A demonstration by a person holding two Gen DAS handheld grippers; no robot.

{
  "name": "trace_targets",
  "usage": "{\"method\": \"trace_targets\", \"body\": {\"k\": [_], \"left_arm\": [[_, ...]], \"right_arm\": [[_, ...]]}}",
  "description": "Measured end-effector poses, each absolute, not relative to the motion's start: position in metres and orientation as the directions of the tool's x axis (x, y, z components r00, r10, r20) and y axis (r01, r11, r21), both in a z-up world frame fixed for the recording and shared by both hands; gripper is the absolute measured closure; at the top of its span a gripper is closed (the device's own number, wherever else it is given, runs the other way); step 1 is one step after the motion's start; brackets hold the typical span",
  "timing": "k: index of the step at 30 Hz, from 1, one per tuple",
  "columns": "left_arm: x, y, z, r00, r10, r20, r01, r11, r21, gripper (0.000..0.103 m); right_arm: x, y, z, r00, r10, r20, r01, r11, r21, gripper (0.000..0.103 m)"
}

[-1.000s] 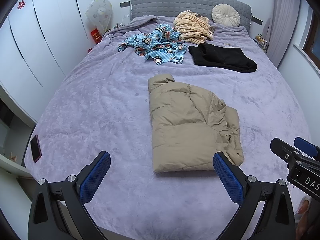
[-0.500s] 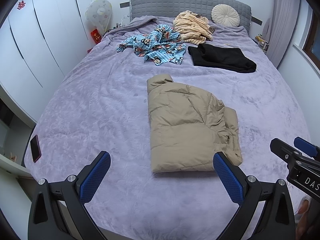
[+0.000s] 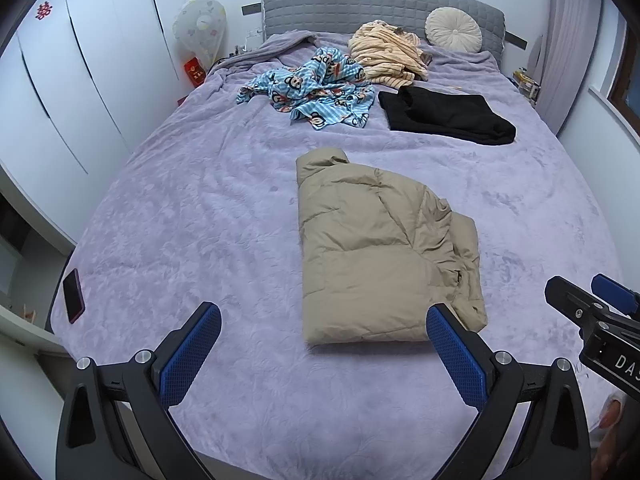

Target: Fold large clothes

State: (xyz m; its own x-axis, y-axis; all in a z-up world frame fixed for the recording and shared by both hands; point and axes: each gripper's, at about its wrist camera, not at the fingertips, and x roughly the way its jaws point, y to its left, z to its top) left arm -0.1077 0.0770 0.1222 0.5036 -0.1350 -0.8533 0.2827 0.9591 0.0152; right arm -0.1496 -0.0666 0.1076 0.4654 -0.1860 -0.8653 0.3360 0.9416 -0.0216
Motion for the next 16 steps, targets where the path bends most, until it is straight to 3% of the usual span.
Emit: {"method": "trace_targets", "body": {"k": [16], "left_arm": [[-0.1056,0.0794,0.123,0.53,-0.129,-0.838,0.282,0.959,0.03,0.0]], "right_arm": [[-0.1496,-0.0637,0.1071,0.463,-0.186,-0.867,0.342,0.94,-0.019,0.016]]}}
